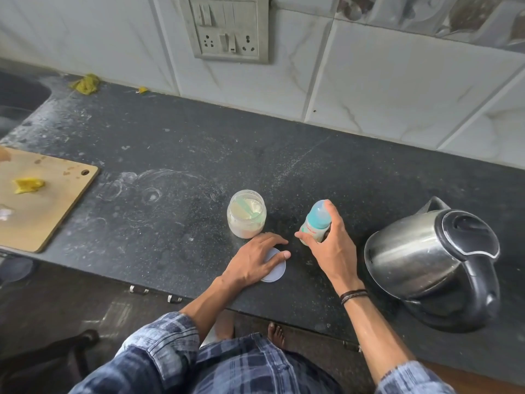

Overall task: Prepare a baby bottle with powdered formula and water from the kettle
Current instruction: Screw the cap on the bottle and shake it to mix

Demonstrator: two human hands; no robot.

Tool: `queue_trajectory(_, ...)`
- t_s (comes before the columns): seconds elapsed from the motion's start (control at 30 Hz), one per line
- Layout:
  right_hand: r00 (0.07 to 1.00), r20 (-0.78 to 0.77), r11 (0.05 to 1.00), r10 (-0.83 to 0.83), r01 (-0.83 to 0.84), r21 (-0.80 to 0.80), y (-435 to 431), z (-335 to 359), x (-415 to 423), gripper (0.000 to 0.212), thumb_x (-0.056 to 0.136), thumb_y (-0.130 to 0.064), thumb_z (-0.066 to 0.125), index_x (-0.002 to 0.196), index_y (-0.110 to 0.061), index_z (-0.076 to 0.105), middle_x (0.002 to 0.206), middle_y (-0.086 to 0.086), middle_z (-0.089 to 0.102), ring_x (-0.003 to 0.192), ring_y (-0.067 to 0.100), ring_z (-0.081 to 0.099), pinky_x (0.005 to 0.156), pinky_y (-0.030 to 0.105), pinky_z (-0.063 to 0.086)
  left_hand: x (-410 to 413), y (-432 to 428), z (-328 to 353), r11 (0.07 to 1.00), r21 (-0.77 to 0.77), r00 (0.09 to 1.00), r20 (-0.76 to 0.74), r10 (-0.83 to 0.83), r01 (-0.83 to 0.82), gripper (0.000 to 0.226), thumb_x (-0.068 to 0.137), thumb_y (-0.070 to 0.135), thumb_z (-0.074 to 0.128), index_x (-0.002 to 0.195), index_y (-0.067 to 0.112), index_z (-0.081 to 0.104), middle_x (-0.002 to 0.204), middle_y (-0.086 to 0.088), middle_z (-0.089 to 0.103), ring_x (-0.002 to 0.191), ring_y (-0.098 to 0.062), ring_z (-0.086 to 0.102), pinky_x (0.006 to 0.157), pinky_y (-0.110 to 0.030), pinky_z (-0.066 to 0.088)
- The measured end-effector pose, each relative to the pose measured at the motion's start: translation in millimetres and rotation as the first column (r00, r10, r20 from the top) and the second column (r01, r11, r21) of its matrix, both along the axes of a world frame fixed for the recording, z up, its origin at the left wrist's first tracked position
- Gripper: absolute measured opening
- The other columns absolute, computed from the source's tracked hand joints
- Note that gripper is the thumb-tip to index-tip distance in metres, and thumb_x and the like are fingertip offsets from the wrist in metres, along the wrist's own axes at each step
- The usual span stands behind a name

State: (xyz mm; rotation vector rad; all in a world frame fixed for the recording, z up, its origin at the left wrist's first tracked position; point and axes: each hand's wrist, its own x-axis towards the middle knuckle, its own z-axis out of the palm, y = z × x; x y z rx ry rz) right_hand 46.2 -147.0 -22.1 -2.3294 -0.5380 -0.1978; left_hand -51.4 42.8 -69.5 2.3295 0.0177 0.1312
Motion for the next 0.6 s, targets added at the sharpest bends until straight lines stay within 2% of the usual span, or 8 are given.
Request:
queue_trajectory(0.1,0.995,-0.092,0.997,-0.031,0.037,0.064,5,4,6,0.106,0.074,-0.04,0.094,0.151,-0.052,0.022,0.144,-0.005,0.061,0.115,0.025,0.07,0.086,0.033,0.053,1,0,1,1.0,0.001,1.0,-0.004,-0.002,0.002,0.049,0.1,0.067,0.043,0.126,0.029,0.062,0.129,0.013,0.061,0.121,-0.001,0.052,0.102,-0.018,0.037)
queue_trajectory(0.17,0.981,-0.183,0.985,-0.064,0.092,0.146,9,15,13,0.107,0.074,-0.039,0.094,0.152,-0.055,0.022,0.141,-0.016,0.059,0.11,0.021,0.071,0.091,0.038,0.057,1,0,2,1.0,-0.003,1.0,-0.005,-0.002,0.002,0.049,0.1,0.066,0.043,0.126,0.029,0.063,0.129,0.013,0.062,0.121,-0.001,0.052,0.102,-0.018,0.037)
queue_trajectory(0.27,0.963,-0.266,0.889,-0.04,0.156,0.431,7,42,23,0.105,0.072,-0.034,0.095,0.148,-0.058,0.027,0.139,-0.03,0.052,0.108,0.012,0.072,0.089,0.038,0.06,0,-1,2,1.0,-0.01,1.0,-0.003,-0.004,0.004,0.048,0.1,0.066,0.044,0.125,0.029,0.063,0.128,0.014,0.061,0.12,-0.001,0.053,0.103,-0.02,0.039)
queue_trajectory(0.37,0.949,-0.312,0.547,-0.041,0.282,0.788,6,70,35,0.101,0.074,-0.023,0.092,0.15,-0.045,0.029,0.147,-0.01,0.05,0.111,0.007,0.07,0.087,0.031,0.059,0,0,3,1.0,-0.012,1.0,-0.005,0.001,-0.001,0.05,0.1,0.067,0.043,0.125,0.029,0.063,0.128,0.013,0.062,0.12,-0.001,0.053,0.103,-0.02,0.039)
queue_trajectory(0.43,0.919,-0.391,0.326,-0.052,0.386,0.863,11,84,37,0.096,0.076,-0.023,0.089,0.15,-0.038,0.029,0.139,-0.004,0.055,0.104,0.003,0.071,0.084,0.036,0.06,1,0,3,1.0,-0.009,1.0,-0.006,0.002,-0.002,0.051,0.1,0.068,0.042,0.126,0.029,0.063,0.129,0.014,0.061,0.121,-0.001,0.052,0.103,-0.018,0.038)
queue_trajectory(0.47,0.914,-0.405,0.327,-0.03,0.392,0.86,14,90,35,0.093,0.078,-0.021,0.088,0.149,-0.035,0.029,0.136,-0.003,0.056,0.101,0.002,0.071,0.082,0.036,0.06,0,0,2,1.0,-0.006,1.0,-0.008,0.003,-0.003,0.051,0.1,0.068,0.043,0.126,0.029,0.063,0.129,0.014,0.061,0.121,0.0,0.052,0.102,-0.018,0.037)
queue_trajectory(0.57,0.954,-0.286,0.595,0.092,0.178,0.784,10,95,30,0.089,0.083,-0.002,0.085,0.148,-0.027,0.029,0.135,0.003,0.056,0.098,0.009,0.07,0.083,0.033,0.059,-1,0,1,1.0,-0.011,1.0,0.0,-0.001,0.001,0.052,0.099,0.069,0.042,0.126,0.03,0.063,0.129,0.015,0.061,0.121,0.001,0.051,0.101,-0.016,0.036)
queue_trajectory(0.6,0.963,-0.254,0.596,0.093,0.151,0.789,7,99,32,0.09,0.083,-0.004,0.085,0.149,-0.026,0.028,0.139,0.006,0.054,0.101,0.012,0.069,0.085,0.034,0.06,0,0,1,1.0,-0.011,1.0,0.002,-0.004,0.004,0.052,0.099,0.069,0.041,0.126,0.03,0.063,0.129,0.015,0.061,0.121,0.001,0.051,0.101,-0.016,0.036)
